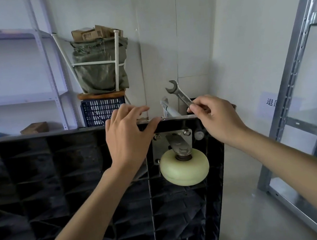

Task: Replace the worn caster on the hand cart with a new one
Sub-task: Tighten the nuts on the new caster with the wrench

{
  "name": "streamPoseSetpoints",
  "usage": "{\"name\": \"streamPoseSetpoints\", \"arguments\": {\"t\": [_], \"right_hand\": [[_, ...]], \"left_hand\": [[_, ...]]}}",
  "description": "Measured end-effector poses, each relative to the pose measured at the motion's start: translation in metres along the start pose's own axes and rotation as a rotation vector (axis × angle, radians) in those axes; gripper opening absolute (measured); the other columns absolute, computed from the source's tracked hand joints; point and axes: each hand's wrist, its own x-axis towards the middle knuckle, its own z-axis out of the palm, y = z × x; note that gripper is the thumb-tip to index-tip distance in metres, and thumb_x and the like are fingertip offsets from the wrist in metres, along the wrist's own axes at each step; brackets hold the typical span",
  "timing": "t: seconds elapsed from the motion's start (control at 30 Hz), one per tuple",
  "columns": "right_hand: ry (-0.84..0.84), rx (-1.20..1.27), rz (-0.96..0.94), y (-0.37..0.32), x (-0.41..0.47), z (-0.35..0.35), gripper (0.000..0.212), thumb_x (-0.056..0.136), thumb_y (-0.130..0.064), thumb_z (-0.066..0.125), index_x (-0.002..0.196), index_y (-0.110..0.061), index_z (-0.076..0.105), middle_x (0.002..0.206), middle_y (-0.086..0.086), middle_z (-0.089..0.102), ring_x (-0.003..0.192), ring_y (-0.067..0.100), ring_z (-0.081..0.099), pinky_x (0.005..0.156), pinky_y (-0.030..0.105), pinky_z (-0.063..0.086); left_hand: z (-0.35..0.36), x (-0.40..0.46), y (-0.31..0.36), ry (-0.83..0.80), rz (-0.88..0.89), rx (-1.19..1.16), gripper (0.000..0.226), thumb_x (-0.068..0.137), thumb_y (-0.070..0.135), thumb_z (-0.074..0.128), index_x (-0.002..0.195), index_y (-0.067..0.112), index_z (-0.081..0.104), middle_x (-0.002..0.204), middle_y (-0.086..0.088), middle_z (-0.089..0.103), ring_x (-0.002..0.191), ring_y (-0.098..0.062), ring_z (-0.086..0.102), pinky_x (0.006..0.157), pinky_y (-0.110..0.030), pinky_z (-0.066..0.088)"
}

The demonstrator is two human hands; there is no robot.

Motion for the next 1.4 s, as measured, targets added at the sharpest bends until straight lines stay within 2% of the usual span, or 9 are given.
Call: {"name": "streamPoseSetpoints", "arguments": {"t": [0.23,0.43,0.57,0.67,0.8,0.97,1.13,1.23,1.4], "right_hand": [[-0.041,-0.021,0.027,0.017,0.01,0.013,0.023,0.102,-0.035,0.054,0.09,-0.026,0.071,0.085,-0.005,0.074,0.085,0.016,0.069,0.083,0.043,0.054],[-0.047,-0.045,0.022,0.016,0.007,0.01,0.023,0.102,-0.034,0.055,0.094,-0.025,0.074,0.088,0.0,0.076,0.088,0.022,0.069,0.084,0.041,0.052],[-0.048,-0.06,0.031,0.015,0.007,0.011,0.022,0.103,-0.036,0.055,0.096,-0.028,0.074,0.091,-0.005,0.077,0.088,0.021,0.07,0.084,0.043,0.054],[-0.02,-0.081,0.018,0.014,0.007,0.013,0.023,0.103,-0.035,0.054,0.096,-0.027,0.075,0.089,-0.009,0.076,0.08,0.009,0.069,0.077,0.039,0.053],[-0.005,-0.12,0.009,0.015,0.005,0.014,0.024,0.103,-0.039,0.053,0.097,-0.03,0.074,0.078,-0.004,0.073,0.056,0.009,0.056,0.057,0.031,0.04],[-0.012,-0.099,-0.008,0.015,0.003,0.013,0.029,0.099,-0.052,0.049,0.099,-0.036,0.073,0.087,-0.002,0.076,0.074,0.025,0.068,0.072,0.049,0.056],[0.002,-0.096,-0.009,0.018,0.004,0.014,0.023,0.103,-0.044,0.051,0.097,-0.035,0.072,0.091,-0.005,0.077,0.063,0.001,0.063,0.067,0.04,0.049],[0.009,-0.089,0.001,0.019,0.004,0.014,0.029,0.1,-0.048,0.05,0.1,-0.031,0.074,0.094,-0.012,0.076,0.082,0.008,0.069,0.08,0.05,0.055],[0.007,-0.072,0.015,0.017,0.003,0.014,0.03,0.1,-0.047,0.05,0.101,-0.031,0.075,0.093,-0.013,0.075,0.076,0.006,0.066,0.079,0.052,0.056]], "left_hand": [[0.02,0.016,0.001,-0.163,0.056,0.06,0.036,0.089,0.059,0.065,0.11,0.032,0.077,0.105,0.012,0.066,0.106,-0.012,0.054,0.085,-0.025,0.023],[0.009,0.002,-0.003,-0.029,0.044,-0.197,0.022,0.087,0.038,0.076,0.105,0.026,0.079,0.096,0.011,0.063,0.095,-0.011,0.056,0.09,-0.038,0.05],[-0.002,-0.054,-0.022,0.018,0.065,-0.271,0.028,0.084,0.015,0.08,0.112,0.013,0.078,0.1,0.005,0.064,0.09,-0.008,0.062,0.082,-0.013,0.052],[0.012,-0.092,-0.04,-0.01,-0.013,-0.276,0.03,0.08,0.007,0.083,0.11,0.01,0.078,0.097,0.003,0.068,0.085,-0.004,0.062,0.077,-0.006,0.049],[0.032,-0.111,-0.048,-0.022,-0.047,-0.345,0.028,0.08,0.009,0.084,0.107,0.011,0.08,0.097,0.002,0.074,0.085,-0.002,0.067,0.079,-0.011,0.054],[0.047,-0.115,-0.048,-0.014,-0.128,-0.448,0.024,0.079,0.015,0.086,0.103,0.014,0.08,0.094,0.004,0.077,0.085,0.0,0.07,0.079,-0.014,0.055],[0.059,-0.117,-0.047,-0.002,-0.08,-0.451,0.022,0.078,0.018,0.085,0.099,0.012,0.081,0.09,0.002,0.073,0.082,-0.007,0.066,0.076,-0.019,0.055],[0.065,-0.116,-0.045,0.012,-0.093,-0.463,0.023,0.079,0.016,0.085,0.1,0.012,0.08,0.089,0.002,0.066,0.08,-0.012,0.063,0.073,-0.022,0.054],[0.073,-0.116,-0.046,0.064,-0.1,-0.414,0.024,0.079,0.014,0.085,0.101,0.01,0.08,0.083,0.001,0.059,0.073,-0.012,0.054,0.07,-0.016,0.048]]}}
